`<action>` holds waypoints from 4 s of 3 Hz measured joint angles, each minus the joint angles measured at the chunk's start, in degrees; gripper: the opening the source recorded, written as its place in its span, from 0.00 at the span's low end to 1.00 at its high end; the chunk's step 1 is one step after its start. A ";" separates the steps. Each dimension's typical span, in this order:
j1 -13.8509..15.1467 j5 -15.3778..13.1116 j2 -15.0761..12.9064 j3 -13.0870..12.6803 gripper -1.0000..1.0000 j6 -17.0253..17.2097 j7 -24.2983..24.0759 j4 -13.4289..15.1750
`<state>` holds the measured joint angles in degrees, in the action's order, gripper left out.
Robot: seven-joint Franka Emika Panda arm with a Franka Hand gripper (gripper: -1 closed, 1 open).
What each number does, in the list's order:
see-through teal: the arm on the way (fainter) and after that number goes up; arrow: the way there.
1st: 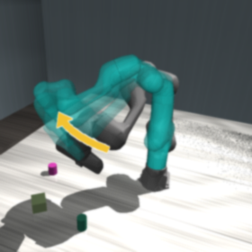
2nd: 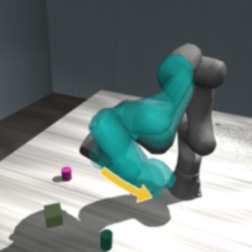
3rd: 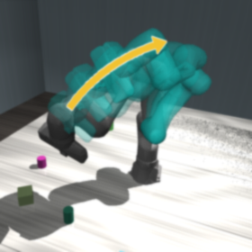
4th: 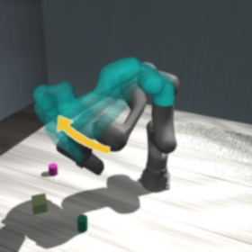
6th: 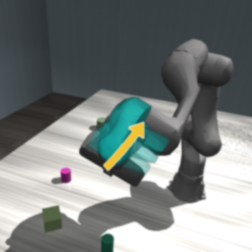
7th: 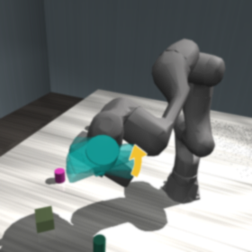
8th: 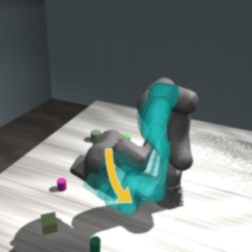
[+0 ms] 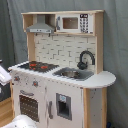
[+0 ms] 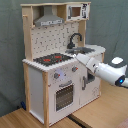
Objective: Play with the kitchen
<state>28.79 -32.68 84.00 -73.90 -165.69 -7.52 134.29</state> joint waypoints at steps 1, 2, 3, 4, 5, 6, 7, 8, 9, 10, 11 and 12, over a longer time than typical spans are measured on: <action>-1.50 0.07 -1.03 3.37 1.00 2.15 3.81 0.26; -2.19 0.09 -2.92 6.66 1.00 4.64 8.10 0.05; -2.16 -0.04 -0.82 2.53 1.00 6.55 8.22 3.39; -2.14 -0.04 1.33 -0.19 1.00 4.36 5.97 7.01; -1.92 -0.06 1.86 -3.24 1.00 1.21 4.13 11.23; -0.34 -0.05 1.65 -6.20 1.00 -1.88 1.14 13.85; 2.89 -0.05 1.68 -9.06 1.00 -4.41 -2.40 13.91; 6.17 -0.05 1.70 -9.28 1.00 -8.57 -4.62 13.53; 9.23 0.01 1.80 -9.00 1.00 -14.03 -4.85 13.47; 10.54 0.01 1.82 -7.60 1.00 -19.77 -4.93 13.53; 12.59 0.01 1.96 -6.96 1.00 -25.02 -4.93 14.91; 15.98 0.07 2.06 -7.12 1.00 -30.02 -4.93 15.86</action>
<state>44.78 -32.61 86.06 -81.02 -195.71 -12.45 150.15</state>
